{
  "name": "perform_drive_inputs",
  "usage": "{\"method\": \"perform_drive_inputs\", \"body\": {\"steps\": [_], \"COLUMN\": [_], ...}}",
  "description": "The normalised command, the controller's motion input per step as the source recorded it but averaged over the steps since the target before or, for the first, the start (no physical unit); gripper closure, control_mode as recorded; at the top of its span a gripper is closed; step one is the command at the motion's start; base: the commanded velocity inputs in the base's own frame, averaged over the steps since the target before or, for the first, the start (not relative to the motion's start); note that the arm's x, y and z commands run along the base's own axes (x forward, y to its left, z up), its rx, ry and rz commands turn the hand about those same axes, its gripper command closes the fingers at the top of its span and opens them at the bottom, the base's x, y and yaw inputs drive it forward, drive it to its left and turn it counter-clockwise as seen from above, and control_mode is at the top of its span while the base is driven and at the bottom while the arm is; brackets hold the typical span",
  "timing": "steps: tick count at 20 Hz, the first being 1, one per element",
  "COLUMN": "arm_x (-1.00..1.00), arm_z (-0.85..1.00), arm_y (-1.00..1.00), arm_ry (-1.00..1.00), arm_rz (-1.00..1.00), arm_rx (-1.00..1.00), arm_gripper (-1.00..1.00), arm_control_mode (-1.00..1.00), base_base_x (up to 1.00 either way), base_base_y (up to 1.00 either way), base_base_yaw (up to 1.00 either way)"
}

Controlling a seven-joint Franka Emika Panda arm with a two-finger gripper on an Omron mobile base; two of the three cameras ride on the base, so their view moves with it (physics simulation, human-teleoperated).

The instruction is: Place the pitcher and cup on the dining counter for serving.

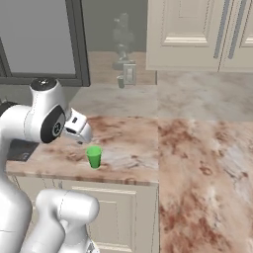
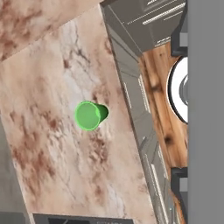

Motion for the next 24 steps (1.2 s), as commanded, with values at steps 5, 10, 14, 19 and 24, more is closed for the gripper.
{"method": "perform_drive_inputs", "body": {"steps": [5,10,14,19,24], "arm_x": [0.46,0.62,0.67,0.58,0.59], "arm_z": [-0.39,-0.63,-0.58,-0.38,-0.52], "arm_y": [-0.39,-0.28,-0.01,0.0,0.0], "arm_ry": [0.13,0.19,0.05,0.0,0.0], "arm_rz": [0.03,0.03,0.01,0.0,0.0], "arm_rx": [0.0,0.0,0.0,0.0,0.0], "arm_gripper": [-1.0,-1.0,-1.0,-1.0,-1.0], "arm_control_mode": [-1.0,-1.0,-1.0,-1.0,-1.0], "base_base_x": [0.0,0.0,0.0,0.0,0.0], "base_base_y": [0.0,0.0,0.0,0.0,0.0], "base_base_yaw": [0.0,0.0,0.0,0.0,0.0]}}
